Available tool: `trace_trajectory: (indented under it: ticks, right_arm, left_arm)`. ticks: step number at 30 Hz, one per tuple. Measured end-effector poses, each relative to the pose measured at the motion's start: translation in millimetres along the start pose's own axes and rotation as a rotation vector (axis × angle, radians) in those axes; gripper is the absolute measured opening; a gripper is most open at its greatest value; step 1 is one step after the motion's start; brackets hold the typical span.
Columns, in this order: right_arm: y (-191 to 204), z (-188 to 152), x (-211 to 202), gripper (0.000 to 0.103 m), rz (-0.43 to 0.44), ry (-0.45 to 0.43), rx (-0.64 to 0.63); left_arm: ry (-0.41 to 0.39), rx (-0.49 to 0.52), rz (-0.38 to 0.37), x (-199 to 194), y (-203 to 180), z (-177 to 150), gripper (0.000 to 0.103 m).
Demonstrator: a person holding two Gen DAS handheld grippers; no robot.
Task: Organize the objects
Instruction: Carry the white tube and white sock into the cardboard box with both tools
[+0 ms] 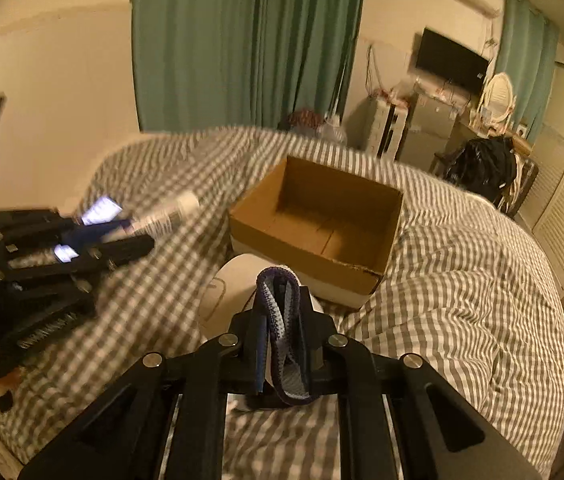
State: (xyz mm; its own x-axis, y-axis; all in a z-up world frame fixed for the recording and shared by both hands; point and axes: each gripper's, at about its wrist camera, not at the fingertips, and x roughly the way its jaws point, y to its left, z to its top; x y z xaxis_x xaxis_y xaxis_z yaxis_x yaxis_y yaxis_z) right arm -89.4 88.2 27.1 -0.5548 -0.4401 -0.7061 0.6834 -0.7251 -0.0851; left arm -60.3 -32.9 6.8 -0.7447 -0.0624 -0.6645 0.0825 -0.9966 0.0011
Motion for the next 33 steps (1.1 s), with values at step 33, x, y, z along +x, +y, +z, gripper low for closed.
trace_trajectory:
  ticks: [33]
  right_arm:
    - [-117,124,154,0.01,0.028,-0.039,0.08]
  left_arm:
    - [0.053,0.047,-0.007,198,12,111,0.016]
